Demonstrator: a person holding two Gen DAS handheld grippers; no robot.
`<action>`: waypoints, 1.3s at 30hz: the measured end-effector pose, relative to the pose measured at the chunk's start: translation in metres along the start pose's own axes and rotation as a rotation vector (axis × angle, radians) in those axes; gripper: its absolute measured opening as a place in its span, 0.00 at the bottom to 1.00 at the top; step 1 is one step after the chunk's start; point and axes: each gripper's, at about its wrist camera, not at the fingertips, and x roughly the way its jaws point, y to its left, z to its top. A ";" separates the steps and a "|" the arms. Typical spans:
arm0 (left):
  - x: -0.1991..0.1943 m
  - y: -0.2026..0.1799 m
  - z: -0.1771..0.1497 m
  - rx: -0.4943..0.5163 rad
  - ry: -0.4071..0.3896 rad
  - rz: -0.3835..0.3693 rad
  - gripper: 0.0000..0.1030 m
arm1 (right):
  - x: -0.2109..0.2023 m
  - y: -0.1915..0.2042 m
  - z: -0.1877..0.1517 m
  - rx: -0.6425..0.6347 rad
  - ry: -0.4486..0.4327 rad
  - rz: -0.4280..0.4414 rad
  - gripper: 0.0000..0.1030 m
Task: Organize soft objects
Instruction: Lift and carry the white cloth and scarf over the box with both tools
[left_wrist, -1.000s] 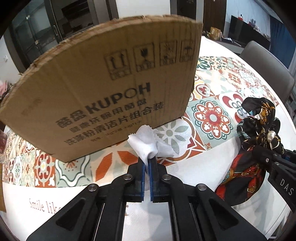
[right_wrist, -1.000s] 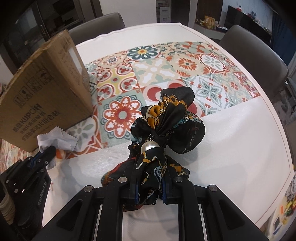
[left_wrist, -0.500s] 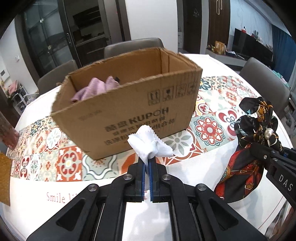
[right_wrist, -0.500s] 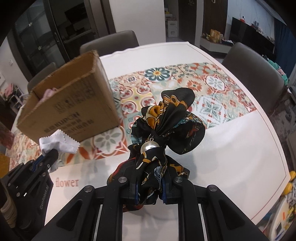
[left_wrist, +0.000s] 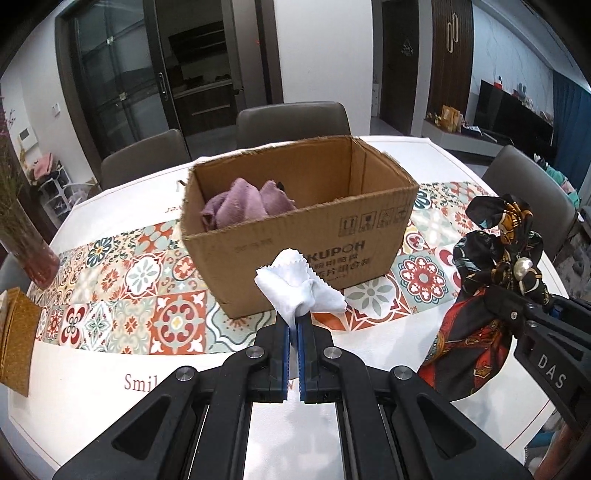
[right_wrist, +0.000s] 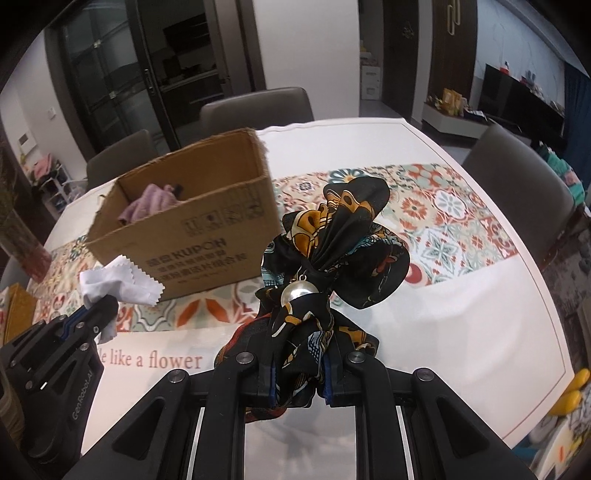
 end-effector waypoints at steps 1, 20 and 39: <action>-0.003 0.003 0.002 -0.005 -0.004 0.001 0.05 | -0.002 0.004 0.001 -0.009 -0.004 0.005 0.17; -0.032 0.035 0.050 -0.030 -0.058 0.041 0.05 | -0.026 0.048 0.047 -0.070 -0.062 0.072 0.17; -0.010 0.045 0.118 -0.032 -0.075 0.033 0.05 | -0.023 0.059 0.112 -0.076 -0.110 0.099 0.17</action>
